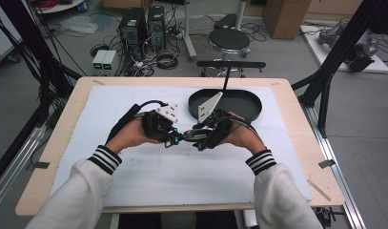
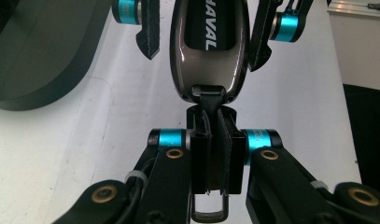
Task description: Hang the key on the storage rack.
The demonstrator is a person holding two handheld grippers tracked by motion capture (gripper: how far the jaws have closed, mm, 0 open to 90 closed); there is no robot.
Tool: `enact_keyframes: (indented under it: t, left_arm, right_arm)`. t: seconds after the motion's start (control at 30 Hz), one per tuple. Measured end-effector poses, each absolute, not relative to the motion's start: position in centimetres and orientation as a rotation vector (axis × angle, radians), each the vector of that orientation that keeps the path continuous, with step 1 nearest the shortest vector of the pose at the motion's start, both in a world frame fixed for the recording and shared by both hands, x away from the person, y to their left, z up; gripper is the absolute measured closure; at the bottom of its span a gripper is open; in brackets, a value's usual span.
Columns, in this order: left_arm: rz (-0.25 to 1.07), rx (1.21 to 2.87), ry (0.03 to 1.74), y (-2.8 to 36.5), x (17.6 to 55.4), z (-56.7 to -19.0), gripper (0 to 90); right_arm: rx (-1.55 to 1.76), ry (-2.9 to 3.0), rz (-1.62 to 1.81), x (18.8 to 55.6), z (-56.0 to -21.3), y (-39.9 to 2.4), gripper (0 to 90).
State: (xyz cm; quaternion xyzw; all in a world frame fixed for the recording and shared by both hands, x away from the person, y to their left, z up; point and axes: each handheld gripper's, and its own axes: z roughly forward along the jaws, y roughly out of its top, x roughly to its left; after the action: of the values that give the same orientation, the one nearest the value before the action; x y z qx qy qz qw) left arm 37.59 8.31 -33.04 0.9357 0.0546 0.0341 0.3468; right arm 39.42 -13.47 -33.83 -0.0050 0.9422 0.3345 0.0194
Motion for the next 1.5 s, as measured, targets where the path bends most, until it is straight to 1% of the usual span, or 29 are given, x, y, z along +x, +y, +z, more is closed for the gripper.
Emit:
enact_keyframes:
  t: [0.07,0.17,0.23,0.27,0.7,0.87,0.9,0.93,0.97,1.0,1.07,1.1,1.17,1.2,1.27,1.3,1.33,1.37,1.5]
  left_arm:
    - [0.096,2.436,0.139,8.2,37.6,-33.2,84.5]
    - [0.089,2.436,0.142,8.1,37.6,-33.2,84.5]
    - [0.096,2.439,0.142,8.1,37.6,-33.3,84.5]
    - [0.095,2.446,0.137,8.1,37.7,-33.3,84.5]
    - [0.044,2.441,0.119,8.0,37.8,-33.6,83.4]
    - [0.043,2.409,0.09,8.5,38.1,-33.4,80.0]
    - [0.058,2.384,0.071,8.6,38.1,-33.5,74.1]
    - [0.053,2.355,0.057,8.8,38.2,-33.7,64.5]
    - [0.049,2.341,0.041,9.1,38.2,-33.7,60.7]
    - [0.074,2.327,0.028,9.3,38.1,-33.9,56.8]
    - [0.09,2.318,0.062,9.7,38.1,-34.4,41.3]
    - [0.118,2.314,0.092,9.9,38.1,-34.7,32.8]
    - [0.155,2.286,0.163,10.4,38.1,-35.2,13.2]
    - [0.176,2.272,0.195,10.8,38.1,-35.3,6.4]
    - [0.21,2.233,0.24,11.6,38.1,-35.5,5.4]
    - [0.25,2.225,0.278,12.1,38.0,-35.6,2.4]
    - [0.271,2.216,0.325,12.5,37.9,-35.7,1.7]
    - [0.273,2.205,0.36,13.0,37.8,-35.7,1.7]
    - [0.325,2.094,0.403,15.2,37.1,-35.9,1.7]
  right_arm:
    - [-0.016,2.92,1.036,39.4,-33.9,-13.4,33.9]
    - [-0.008,2.929,1.03,39.5,-33.9,-13.4,38.2]
    - [-0.019,2.931,1.022,39.4,-33.9,-13.3,45.0]
    - [-0.033,2.941,1.015,39.4,-33.9,-13.3,46.6]
    - [-0.05,2.966,0.99,39.1,-34.0,-13.2,48.2]
    - [-0.016,2.955,1.024,39.1,-33.8,-13.4,48.3]
    - [-0.011,2.953,1.033,39.1,-33.7,-13.5,48.3]
    - [-0.013,2.952,1.052,39.1,-33.6,-13.5,48.3]
    - [-0.014,2.935,1.057,39.1,-33.5,-13.6,48.3]
    - [-0.005,2.926,1.06,39.2,-33.5,-13.7,48.3]
    - [0.004,2.915,1.07,39.2,-33.4,-13.9,48.2]
    - [0.018,2.916,1.069,39.3,-33.3,-14.1,48.2]
    - [0.04,2.897,1.085,39.4,-33.2,-14.3,48.2]
    - [0.046,2.89,1.104,39.4,-33.1,-14.5,48.2]
    - [0.064,2.873,1.123,39.4,-32.8,-14.9,48.2]
    - [0.08,2.864,1.136,39.5,-32.7,-15.1,48.2]
    - [0.092,2.853,1.149,39.5,-32.6,-15.3,48.2]
    - [0.122,2.846,1.161,39.6,-32.5,-15.6,48.2]
    - [0.235,2.792,1.222,39.9,-31.9,-16.9,48.1]
